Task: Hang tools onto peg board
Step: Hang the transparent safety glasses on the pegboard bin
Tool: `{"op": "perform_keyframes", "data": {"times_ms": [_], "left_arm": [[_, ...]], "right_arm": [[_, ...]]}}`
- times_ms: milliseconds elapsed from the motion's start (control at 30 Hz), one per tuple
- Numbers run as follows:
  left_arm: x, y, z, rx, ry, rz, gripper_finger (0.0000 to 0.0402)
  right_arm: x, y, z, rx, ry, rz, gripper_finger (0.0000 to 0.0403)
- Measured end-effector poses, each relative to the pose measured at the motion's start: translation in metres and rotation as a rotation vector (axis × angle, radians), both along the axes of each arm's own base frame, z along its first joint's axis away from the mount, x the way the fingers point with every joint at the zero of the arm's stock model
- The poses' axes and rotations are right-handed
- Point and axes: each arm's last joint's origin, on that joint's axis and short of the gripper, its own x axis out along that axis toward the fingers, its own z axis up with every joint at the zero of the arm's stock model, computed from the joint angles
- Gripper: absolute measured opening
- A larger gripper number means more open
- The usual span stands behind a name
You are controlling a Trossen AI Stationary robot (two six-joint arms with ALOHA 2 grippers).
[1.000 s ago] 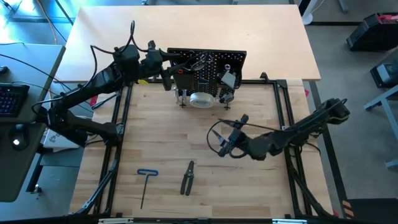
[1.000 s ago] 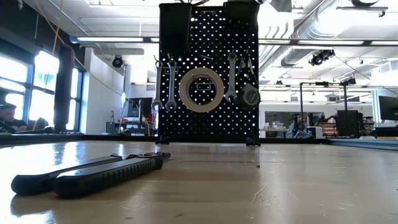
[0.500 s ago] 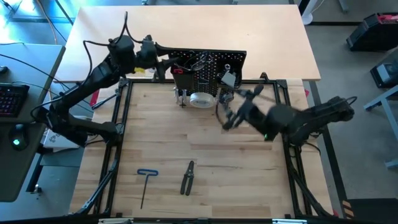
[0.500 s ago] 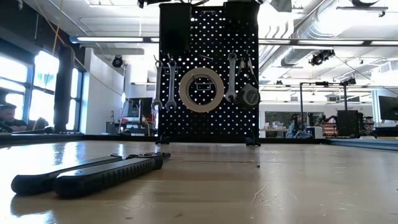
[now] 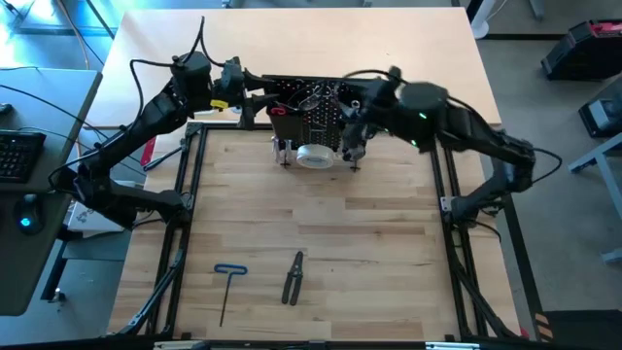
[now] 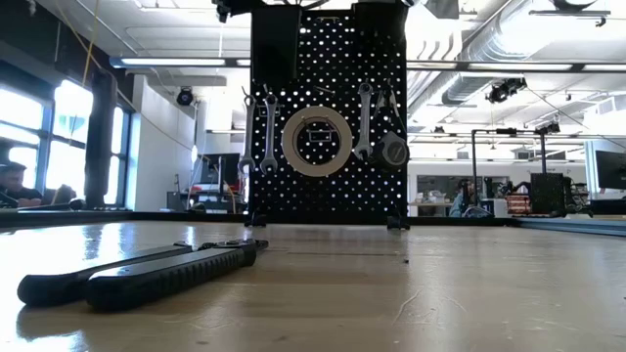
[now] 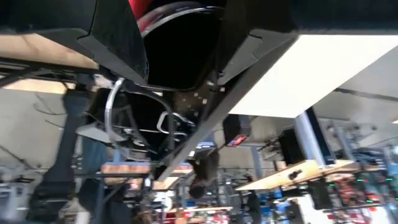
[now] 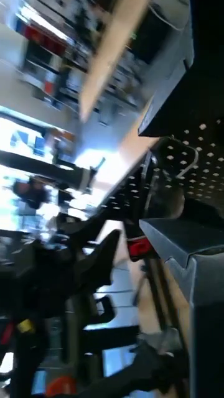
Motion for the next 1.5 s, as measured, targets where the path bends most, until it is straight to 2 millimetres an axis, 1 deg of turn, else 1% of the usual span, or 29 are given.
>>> {"op": "perform_keyframes", "data": {"times_ms": [100,200,400,500,667,867,1067,1333,1500], "left_arm": [[0.001,-0.001,-0.001,-0.007,0.004,-0.027,0.0179],[0.002,-0.002,-0.001,-0.01,0.009,-0.033,0.0179],[0.003,-0.006,-0.001,0.014,0.01,-0.13,0.0179],[0.004,-0.009,-0.001,0.059,0.017,-0.186,0.0179],[0.007,-0.014,0.0,0.159,0.033,-0.221,0.0179],[0.008,-0.016,0.001,0.218,0.043,-0.235,0.0179],[0.009,-0.015,0.004,0.226,0.033,-0.234,0.0179],[0.022,-0.011,0.007,0.209,0.014,-0.224,0.0179],[0.03,-0.007,0.002,0.185,0.01,-0.226,0.0179]], "right_arm": [[0.011,-0.015,-0.004,0.035,0.095,0.027,0.0217],[0.02,-0.024,-0.011,0.007,0.228,0.104,0.0217],[0.034,-0.026,-0.025,-0.089,0.409,0.16,0.0217],[0.037,-0.024,-0.027,-0.13,0.449,0.17,0.0217],[0.037,-0.024,-0.03,-0.103,0.454,0.158,0.0217],[0.037,-0.024,-0.031,-0.088,0.456,0.155,0.0217],[0.037,-0.026,-0.031,-0.061,0.436,0.139,0.0217],[0.034,-0.042,-0.031,0.041,0.37,0.058,0.0217],[0.034,-0.049,-0.031,0.061,0.343,0.039,0.0217]]}}
